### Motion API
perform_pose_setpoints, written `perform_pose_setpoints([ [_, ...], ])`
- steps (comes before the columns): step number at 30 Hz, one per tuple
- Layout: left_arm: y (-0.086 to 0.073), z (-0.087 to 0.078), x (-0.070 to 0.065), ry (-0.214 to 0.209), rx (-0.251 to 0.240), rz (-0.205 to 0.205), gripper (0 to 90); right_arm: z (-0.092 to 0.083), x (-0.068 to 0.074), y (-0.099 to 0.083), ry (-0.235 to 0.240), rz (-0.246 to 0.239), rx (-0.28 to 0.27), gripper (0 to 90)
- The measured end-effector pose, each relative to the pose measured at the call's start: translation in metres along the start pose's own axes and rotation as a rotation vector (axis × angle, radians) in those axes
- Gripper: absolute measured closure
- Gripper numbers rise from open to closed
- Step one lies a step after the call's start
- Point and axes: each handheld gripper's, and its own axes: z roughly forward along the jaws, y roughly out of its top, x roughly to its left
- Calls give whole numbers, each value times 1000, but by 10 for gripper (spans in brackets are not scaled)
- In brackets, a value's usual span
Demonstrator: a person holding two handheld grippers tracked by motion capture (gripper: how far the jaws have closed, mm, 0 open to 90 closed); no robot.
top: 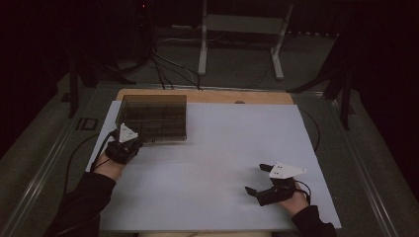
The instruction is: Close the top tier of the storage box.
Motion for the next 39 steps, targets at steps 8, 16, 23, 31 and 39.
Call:
perform_pose_setpoints([
  [8, 3, 1, 2, 2, 8, 0, 900, 0, 0, 0, -3, -4, 0, 29],
  [16, 4, 3, 4, 6, 3, 6, 900, 0, 0, 0, -2, -5, 0, 29],
  [23, 6, 5, 5, 9, 4, 5, 900, -1, 0, 0, -3, -5, -3, 29],
  [31, 10, 6, 6, 15, 11, 13, 900, -1, 0, 1, -6, -8, -3, 29],
  [39, 12, 10, 9, 22, 19, 10, 900, -1, 0, 1, -7, -11, -1, 29],
])
